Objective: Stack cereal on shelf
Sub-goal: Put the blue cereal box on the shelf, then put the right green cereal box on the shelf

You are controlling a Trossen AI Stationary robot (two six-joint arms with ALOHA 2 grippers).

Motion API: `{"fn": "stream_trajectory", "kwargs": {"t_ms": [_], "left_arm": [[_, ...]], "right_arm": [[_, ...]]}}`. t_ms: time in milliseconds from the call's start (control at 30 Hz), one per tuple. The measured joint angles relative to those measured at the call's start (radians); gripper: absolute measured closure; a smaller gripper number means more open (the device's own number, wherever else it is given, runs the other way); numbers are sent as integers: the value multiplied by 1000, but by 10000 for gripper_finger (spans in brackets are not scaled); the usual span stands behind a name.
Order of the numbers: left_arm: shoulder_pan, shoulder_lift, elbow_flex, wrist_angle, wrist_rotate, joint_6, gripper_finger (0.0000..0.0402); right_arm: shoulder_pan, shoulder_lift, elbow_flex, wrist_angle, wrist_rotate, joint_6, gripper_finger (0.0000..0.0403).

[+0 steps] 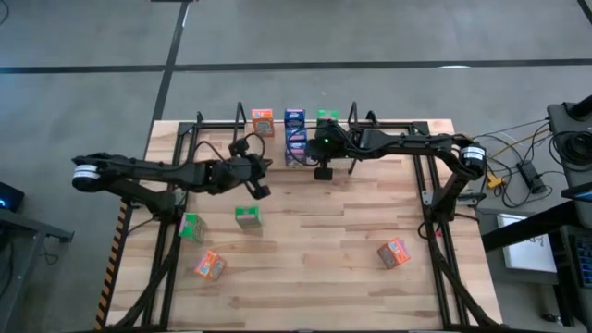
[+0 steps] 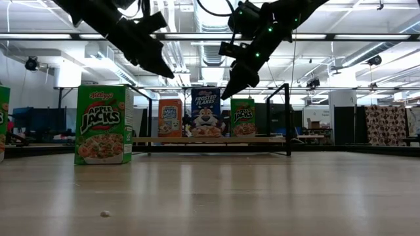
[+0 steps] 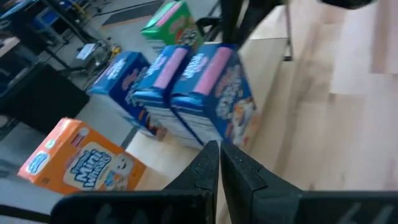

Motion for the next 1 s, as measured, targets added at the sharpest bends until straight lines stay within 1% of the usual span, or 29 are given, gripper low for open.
{"fn": "stream_trajectory", "kwargs": {"t_ms": [133, 267, 500, 633, 800, 900, 1000], "left_arm": [[21, 0, -7, 24, -2, -4, 401], [21, 0, -7, 28, -2, -4, 401], [21, 0, -7, 25, 31, -4, 402], [21, 0, -7, 24, 33, -23, 401], [20, 0, -7, -1, 35, -43, 401], [17, 0, -7, -12, 70, -68, 401], [6, -5, -7, -12, 142, -83, 401]], "right_arm": [[0, 0, 0, 0, 9, -5, 390], [0, -12, 0, -19, 78, -18, 390], [0, -53, 0, -61, 80, -2, 390], [-6, -70, 0, -63, 79, 7, 390], [-5, -105, -1, -122, 79, 39, 390], [10, -137, -1, -174, 75, 78, 390], [41, -171, -4, -214, 66, 107, 390]]}}
